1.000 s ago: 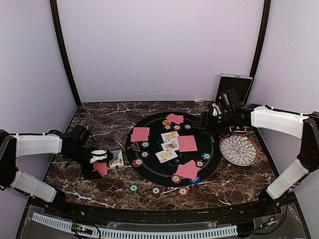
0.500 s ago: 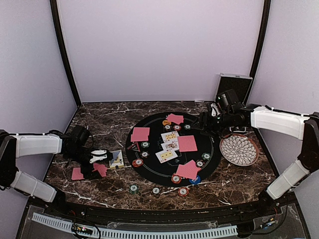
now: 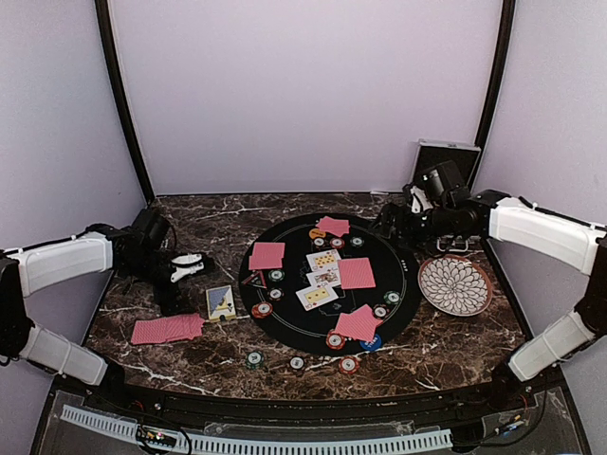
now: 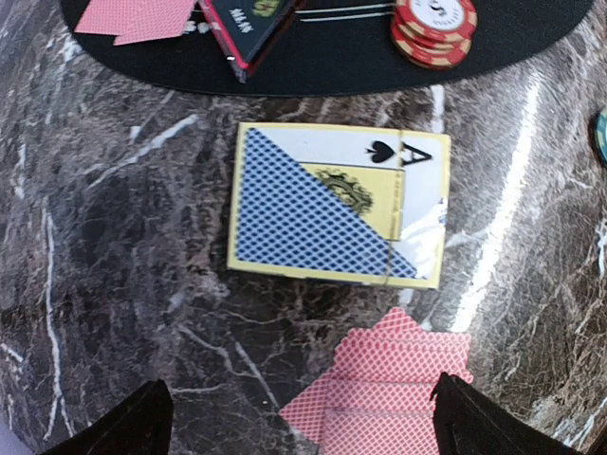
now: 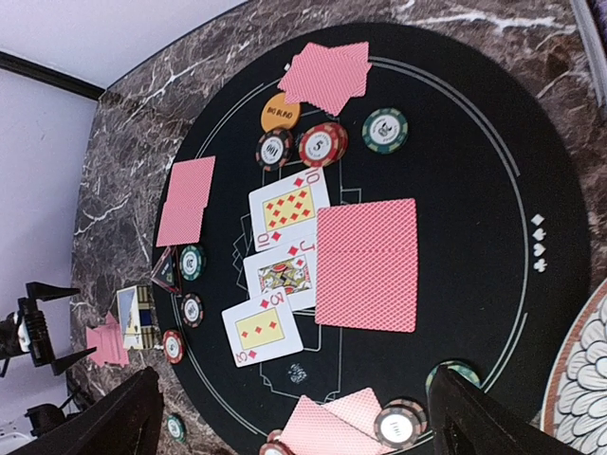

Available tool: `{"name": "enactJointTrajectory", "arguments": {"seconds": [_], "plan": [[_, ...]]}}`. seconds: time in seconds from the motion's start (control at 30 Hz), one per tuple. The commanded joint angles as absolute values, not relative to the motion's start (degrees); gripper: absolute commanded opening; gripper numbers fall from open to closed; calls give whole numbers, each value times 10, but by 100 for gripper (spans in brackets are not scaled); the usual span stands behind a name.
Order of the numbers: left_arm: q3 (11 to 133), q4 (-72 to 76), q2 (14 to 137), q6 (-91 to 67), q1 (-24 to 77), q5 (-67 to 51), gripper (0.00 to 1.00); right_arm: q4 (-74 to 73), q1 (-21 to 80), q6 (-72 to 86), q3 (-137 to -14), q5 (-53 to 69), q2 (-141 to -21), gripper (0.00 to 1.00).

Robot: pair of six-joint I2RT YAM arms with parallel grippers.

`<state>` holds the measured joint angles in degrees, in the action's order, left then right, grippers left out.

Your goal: Distribute texas hold em gaming equipment

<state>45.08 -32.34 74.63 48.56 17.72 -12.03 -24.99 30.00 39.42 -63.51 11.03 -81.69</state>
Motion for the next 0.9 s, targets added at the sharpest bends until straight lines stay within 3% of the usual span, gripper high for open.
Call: {"name": "enactJointTrajectory", "arguments": {"seconds": [0.0, 0.3, 0.53, 0.87], "plan": [[494, -315, 747, 419, 157, -66, 99, -244, 297, 364, -635, 8, -766, 99], [520, -126, 763, 270, 56, -42, 99, -188, 246, 329, -576, -189, -706, 99], [522, -26, 839, 178, 13, -64, 99, 45, 239, 232, -399, -399, -651, 98], [365, 311, 832, 114, 2, -107, 99, 211, 151, 210, -295, -440, -703, 98]]}}
